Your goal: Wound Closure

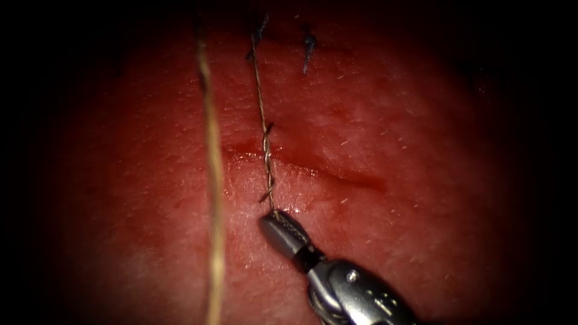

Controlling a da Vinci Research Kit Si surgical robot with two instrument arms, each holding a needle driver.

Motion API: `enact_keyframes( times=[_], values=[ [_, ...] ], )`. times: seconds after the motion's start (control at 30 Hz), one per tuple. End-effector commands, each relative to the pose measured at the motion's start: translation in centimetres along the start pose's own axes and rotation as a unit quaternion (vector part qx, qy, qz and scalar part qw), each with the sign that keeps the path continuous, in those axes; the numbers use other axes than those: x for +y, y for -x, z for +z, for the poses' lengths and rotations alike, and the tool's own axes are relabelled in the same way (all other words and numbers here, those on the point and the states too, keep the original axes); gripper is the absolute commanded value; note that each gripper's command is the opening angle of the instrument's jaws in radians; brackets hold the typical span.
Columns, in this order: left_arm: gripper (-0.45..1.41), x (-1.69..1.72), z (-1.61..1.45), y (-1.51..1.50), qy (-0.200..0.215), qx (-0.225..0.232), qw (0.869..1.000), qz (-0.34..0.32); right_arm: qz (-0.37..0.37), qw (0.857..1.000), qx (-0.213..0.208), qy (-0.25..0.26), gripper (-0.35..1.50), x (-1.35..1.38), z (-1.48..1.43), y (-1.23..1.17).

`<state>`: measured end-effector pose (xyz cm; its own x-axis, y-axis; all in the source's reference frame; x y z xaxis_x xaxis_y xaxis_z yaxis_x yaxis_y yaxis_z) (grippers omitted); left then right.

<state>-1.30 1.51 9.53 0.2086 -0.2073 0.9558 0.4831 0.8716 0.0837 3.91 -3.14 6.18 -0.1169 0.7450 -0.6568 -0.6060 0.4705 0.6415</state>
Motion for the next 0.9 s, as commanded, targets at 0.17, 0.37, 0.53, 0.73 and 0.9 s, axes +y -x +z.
enact_keyframes(
  times=[0.17, 0.37, 0.53, 0.73, 0.9],
  values=[
    [-0.45, 0.06, 0.18, -0.07, 0.007, 0.002, 1.000, 0.016, -0.004, 1.000, -0.004, -0.003, -0.35, -0.17, -0.06, 0.29],
    [-0.45, -0.03, 0.34, -0.24, 0.011, 0.015, 0.999, 0.038, -0.001, 1.000, -0.005, -0.003, -0.35, -0.27, -0.12, 0.42],
    [-0.45, 0.00, 0.33, -0.32, 0.009, 0.014, 0.999, 0.043, 0.001, 1.000, -0.009, -0.001, -0.35, -0.26, -0.10, 0.37],
    [-0.45, -0.03, 0.30, -0.28, 0.008, 0.015, 0.999, 0.041, 0.004, 1.000, -0.010, 0.000, -0.35, -0.21, -0.07, 0.30],
    [-0.45, -0.06, 0.30, -0.28, 0.007, 0.014, 0.999, 0.038, 0.002, 1.000, -0.009, -0.002, -0.35, -0.22, -0.07, 0.34]
  ],
)
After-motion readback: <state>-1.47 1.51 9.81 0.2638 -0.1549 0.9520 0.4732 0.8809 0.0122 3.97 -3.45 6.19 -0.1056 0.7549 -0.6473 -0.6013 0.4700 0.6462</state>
